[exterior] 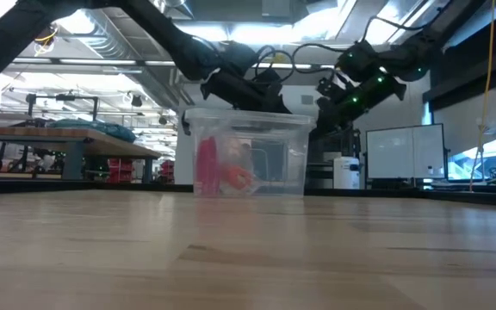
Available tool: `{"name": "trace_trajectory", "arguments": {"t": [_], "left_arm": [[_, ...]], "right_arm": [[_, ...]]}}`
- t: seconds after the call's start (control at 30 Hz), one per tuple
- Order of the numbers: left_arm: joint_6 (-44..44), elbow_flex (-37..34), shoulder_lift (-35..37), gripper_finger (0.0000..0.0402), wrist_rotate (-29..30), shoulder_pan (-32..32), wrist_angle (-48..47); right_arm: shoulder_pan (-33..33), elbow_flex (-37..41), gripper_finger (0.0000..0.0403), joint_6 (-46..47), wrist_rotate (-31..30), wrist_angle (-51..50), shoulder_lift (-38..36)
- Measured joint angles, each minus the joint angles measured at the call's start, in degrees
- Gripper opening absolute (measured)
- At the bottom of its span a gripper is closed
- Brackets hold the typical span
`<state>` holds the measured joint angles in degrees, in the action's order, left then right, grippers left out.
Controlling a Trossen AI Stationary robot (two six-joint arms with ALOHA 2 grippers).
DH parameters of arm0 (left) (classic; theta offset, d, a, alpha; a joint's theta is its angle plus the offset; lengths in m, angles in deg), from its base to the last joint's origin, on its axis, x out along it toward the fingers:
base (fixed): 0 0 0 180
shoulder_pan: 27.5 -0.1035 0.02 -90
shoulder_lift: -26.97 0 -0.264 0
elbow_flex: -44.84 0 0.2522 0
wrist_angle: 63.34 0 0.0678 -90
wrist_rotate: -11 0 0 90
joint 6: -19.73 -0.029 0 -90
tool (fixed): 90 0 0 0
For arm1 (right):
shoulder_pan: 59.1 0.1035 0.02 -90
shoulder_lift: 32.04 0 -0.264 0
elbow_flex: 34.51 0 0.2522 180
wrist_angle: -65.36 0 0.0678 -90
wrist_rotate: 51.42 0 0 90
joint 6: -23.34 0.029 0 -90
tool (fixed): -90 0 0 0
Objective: Roll bandage
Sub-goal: Close the transparent container
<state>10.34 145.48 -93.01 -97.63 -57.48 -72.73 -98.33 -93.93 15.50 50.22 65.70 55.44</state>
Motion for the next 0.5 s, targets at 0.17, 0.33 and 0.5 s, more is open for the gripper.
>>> {"name": "trace_trajectory", "arguments": {"t": [0.17, 0.33, 0.5], "left_arm": [[0.0, 0.1, 0.1, 0.0156, 0.2, 0.2, -1.7], [0.0, 0.0, 0.2, 0.0156, 0.0, 0.2, -2.2], [-0.5, 0.0, 0.3, 0.0156, -0.1, 0.2, -2.2]], "right_arm": [[2.3, -2.7, 0.0008, -1.5, -3.5, -4.7, 0.0], [5.4, -5.7, 0.0008, -3.6, -8.3, -9.9, 0.1], [7.6, -7.8, 0.0008, -5.9, -12.6, -13.9, 0.1]]}}
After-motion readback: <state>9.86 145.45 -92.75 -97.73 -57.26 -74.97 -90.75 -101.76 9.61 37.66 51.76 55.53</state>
